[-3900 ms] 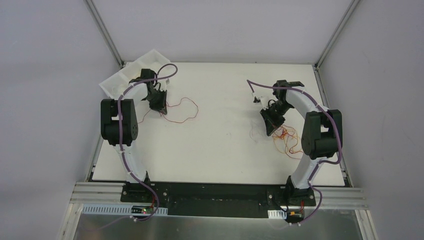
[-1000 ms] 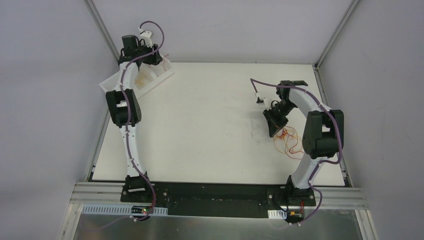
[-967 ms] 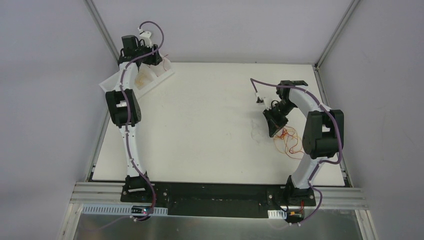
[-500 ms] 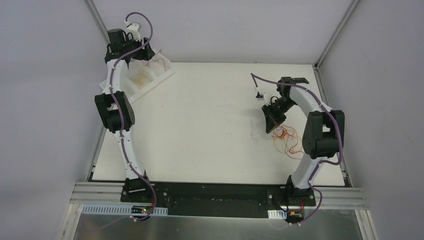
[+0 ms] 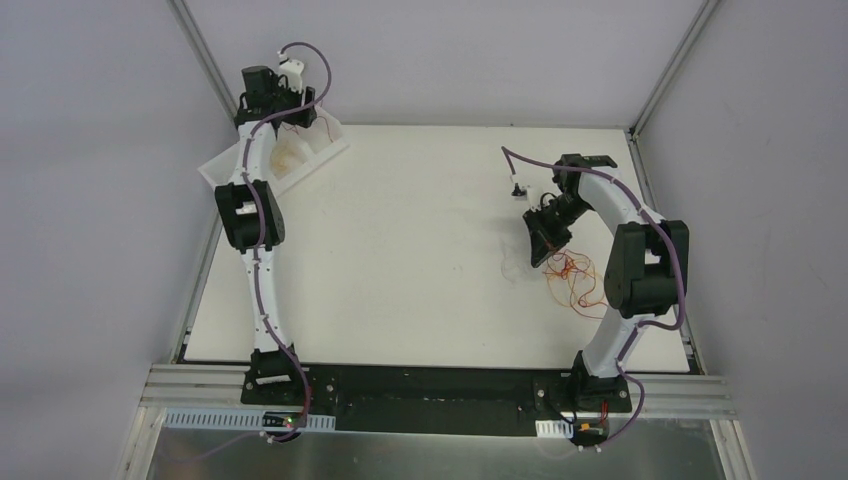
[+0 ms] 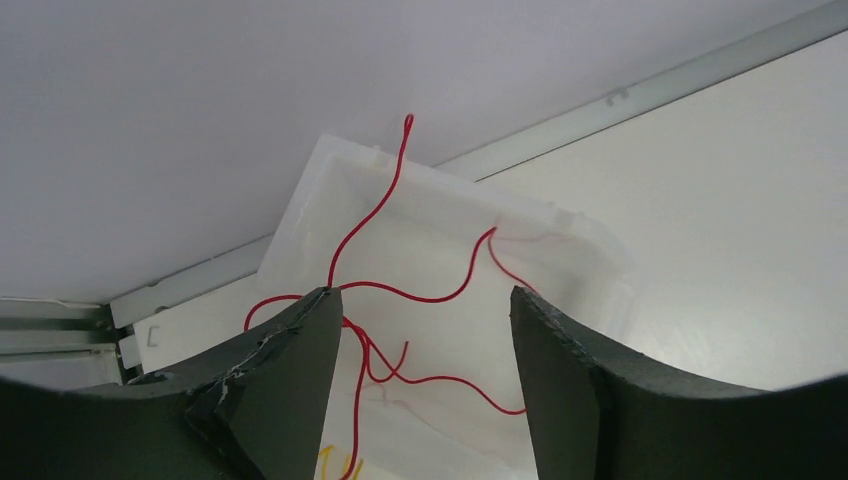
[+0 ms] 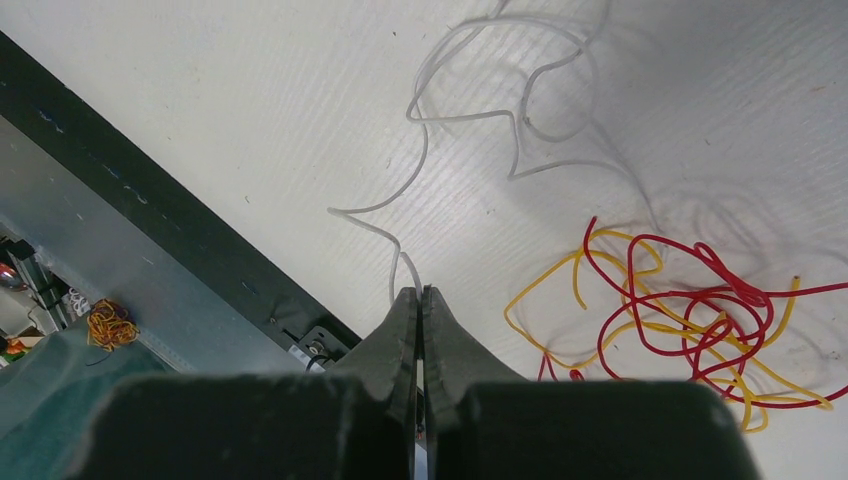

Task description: Untangle the cables

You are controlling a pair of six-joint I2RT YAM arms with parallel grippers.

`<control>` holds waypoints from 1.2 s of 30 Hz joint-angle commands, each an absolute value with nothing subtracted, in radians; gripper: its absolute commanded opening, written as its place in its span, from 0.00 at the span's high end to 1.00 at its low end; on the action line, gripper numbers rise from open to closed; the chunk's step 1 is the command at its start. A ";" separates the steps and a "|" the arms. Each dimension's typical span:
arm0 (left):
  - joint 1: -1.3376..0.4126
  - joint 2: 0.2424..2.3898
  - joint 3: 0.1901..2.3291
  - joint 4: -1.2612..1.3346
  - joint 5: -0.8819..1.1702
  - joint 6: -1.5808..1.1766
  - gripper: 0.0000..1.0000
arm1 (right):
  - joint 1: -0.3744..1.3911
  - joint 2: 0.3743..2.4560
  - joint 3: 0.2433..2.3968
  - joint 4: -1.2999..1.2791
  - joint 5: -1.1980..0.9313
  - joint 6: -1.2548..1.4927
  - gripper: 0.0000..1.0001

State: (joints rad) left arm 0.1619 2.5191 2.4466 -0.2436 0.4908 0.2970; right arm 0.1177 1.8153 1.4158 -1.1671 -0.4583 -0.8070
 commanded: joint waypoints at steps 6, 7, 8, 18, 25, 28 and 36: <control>0.156 2.628 2.540 -0.241 0.316 0.570 0.50 | 0.124 1.802 1.433 -1.187 -0.465 -0.755 1.00; 0.156 2.625 2.534 -0.241 0.325 0.564 0.57 | 0.124 1.804 1.436 -1.187 -0.463 -0.755 1.00; 0.156 2.622 2.529 -0.241 0.339 0.560 0.66 | 0.124 1.808 1.439 -1.189 -0.461 -0.756 1.00; 0.185 2.467 2.383 -0.218 0.463 0.502 1.00 | 0.125 1.823 1.461 -1.202 -0.449 -0.777 1.00; 0.239 2.341 2.263 -0.218 0.594 0.471 1.00 | 0.124 1.803 1.427 -1.189 -0.451 -0.781 1.00; 0.251 2.321 2.255 -0.244 0.639 0.448 1.00 | 0.124 1.797 1.412 -1.187 -0.449 -0.781 1.00; 0.226 2.429 2.387 -0.205 0.480 0.397 0.51 | 0.124 1.802 1.402 -1.184 -0.458 -0.770 1.00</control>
State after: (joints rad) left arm 0.2646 2.3894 2.2940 -0.2401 0.5621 0.4210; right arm 0.1204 1.8229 1.4052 -1.1637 -0.4500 -0.7708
